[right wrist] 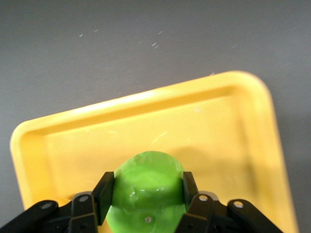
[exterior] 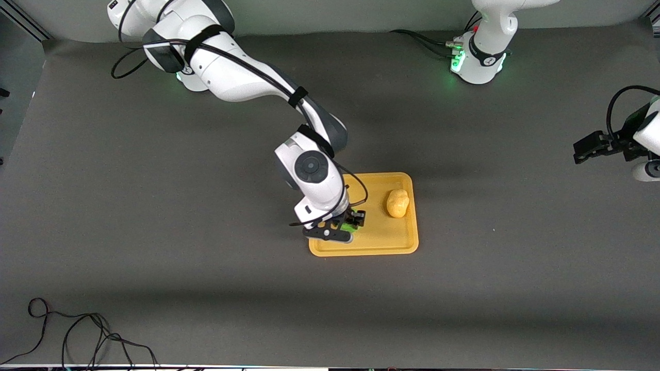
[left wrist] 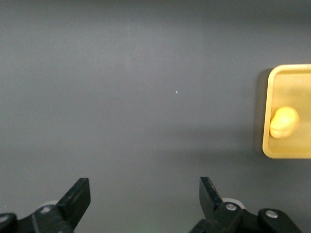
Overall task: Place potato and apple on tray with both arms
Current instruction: 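Lower the apple onto the tray beside the potato with the right gripper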
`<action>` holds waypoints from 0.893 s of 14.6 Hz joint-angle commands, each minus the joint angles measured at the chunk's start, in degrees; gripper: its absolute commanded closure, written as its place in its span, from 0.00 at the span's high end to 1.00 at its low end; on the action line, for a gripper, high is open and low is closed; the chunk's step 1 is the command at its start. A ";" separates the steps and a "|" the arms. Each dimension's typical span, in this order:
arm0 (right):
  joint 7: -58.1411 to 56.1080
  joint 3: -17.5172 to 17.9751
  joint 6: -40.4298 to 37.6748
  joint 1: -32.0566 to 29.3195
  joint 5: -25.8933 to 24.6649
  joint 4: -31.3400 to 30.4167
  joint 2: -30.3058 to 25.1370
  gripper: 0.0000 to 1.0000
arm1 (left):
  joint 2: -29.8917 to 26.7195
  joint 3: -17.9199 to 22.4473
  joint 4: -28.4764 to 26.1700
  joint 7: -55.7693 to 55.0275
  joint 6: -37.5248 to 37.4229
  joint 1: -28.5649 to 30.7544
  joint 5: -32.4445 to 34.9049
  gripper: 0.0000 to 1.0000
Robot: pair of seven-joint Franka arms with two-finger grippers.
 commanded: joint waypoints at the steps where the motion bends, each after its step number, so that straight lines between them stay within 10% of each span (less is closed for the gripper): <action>1: 2.98 -0.73 0.64 2.46 -0.92 2.60 2.19 0.32 | -2.02 -0.36 -2.46 0.65 -0.04 -0.23 0.25 1.00; 11: 3.76 -0.73 -0.94 2.47 -6.46 -1.27 2.37 0.45 | -2.55 -0.36 -6.68 1.80 5.86 0.12 0.08 1.00; 13: 4.12 -0.73 -1.81 2.47 -6.20 -1.18 1.75 0.72 | -2.55 -0.36 -6.77 1.80 5.77 0.12 0.08 1.00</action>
